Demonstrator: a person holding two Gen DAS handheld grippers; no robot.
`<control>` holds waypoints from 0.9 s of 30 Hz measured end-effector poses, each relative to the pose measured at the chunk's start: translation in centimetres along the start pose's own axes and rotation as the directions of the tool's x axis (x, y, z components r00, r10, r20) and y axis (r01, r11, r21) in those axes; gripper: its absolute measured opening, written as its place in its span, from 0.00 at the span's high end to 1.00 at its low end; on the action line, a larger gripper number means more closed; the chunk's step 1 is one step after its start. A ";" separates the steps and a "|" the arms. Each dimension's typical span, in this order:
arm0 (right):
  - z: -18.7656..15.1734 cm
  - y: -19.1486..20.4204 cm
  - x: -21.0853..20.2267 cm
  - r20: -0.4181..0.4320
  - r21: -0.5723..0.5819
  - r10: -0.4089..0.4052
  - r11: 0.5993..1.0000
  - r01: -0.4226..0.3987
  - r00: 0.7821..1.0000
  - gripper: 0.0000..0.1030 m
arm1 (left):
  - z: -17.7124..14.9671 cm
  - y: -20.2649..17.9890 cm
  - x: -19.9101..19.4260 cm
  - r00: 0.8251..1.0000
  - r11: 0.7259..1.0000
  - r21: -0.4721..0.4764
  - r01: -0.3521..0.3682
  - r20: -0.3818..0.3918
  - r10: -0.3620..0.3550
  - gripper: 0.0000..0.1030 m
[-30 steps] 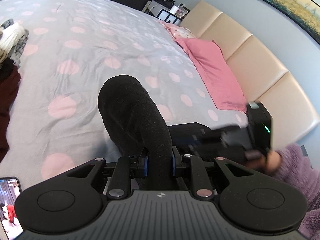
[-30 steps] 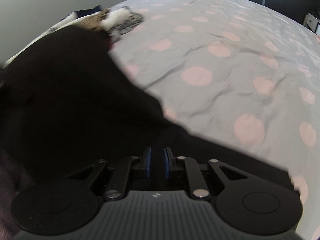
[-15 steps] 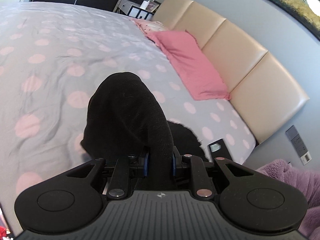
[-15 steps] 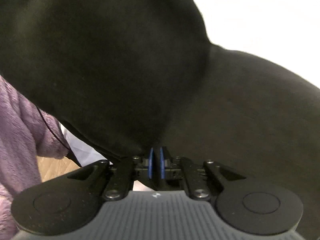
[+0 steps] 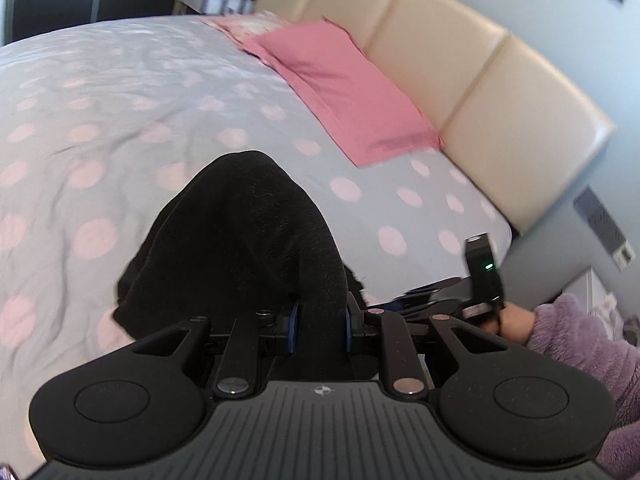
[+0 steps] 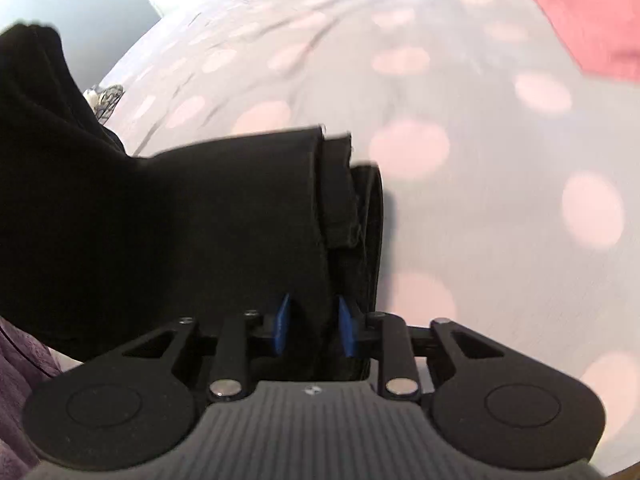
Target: Fold clothes
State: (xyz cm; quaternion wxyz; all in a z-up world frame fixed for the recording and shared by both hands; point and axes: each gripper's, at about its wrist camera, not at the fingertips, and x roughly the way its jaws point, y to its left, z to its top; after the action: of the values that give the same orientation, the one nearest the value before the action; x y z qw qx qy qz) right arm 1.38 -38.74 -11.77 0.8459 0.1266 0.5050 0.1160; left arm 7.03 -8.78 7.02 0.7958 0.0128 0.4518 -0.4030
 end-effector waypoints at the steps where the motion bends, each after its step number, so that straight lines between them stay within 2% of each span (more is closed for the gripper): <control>1: -0.2 -0.1 0.1 0.006 0.004 0.007 1.000 -0.007 1.000 0.72 | 0.6 -0.8 1.1 1.000 1.000 0.020 0.001 -0.023 0.000 0.82; 5: -0.8 -0.3 0.0 0.015 0.036 0.036 0.999 -0.037 0.999 0.73 | 2.3 -4.5 6.8 0.991 0.993 0.114 0.006 -0.135 0.010 0.82; 9: -0.4 -0.6 -0.1 0.017 0.037 0.043 0.998 -0.044 0.999 0.73 | 2.4 -6.8 13.3 0.966 0.983 0.186 -0.007 -0.251 0.055 0.82; 14: -0.3 -1.0 -0.9 0.019 0.033 0.062 0.998 -0.062 0.998 0.73 | 2.1 -7.2 19.5 0.932 0.980 0.194 -0.048 -0.343 0.113 0.82; 20: -0.7 -0.3 -2.0 -0.008 -0.040 0.039 0.998 -0.039 0.999 0.71 | 1.8 -7.5 23.4 0.894 0.978 0.198 -0.071 -0.421 0.151 0.80; 24: -0.9 0.0 -2.7 -0.012 -0.068 0.005 0.998 -0.006 1.000 0.69 | 1.9 -7.9 24.8 0.872 0.981 0.180 -0.073 -0.466 0.151 0.66; 25: -1.0 0.0 -2.9 -0.009 -0.073 -0.006 0.997 0.006 1.000 0.68 | 2.0 -7.9 24.8 0.871 0.984 0.167 -0.067 -0.471 0.139 0.57; 27: -1.2 0.0 -3.5 -0.001 -0.079 -0.025 0.997 0.025 1.000 0.68 | 2.1 -7.7 24.3 0.875 0.990 0.133 -0.043 -0.472 0.102 0.52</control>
State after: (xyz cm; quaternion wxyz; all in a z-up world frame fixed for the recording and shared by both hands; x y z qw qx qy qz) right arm -1.32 -39.72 -9.42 0.8510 0.0863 0.5025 0.1254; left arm 9.94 -30.10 -6.78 0.6721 0.1761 0.6086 -0.3833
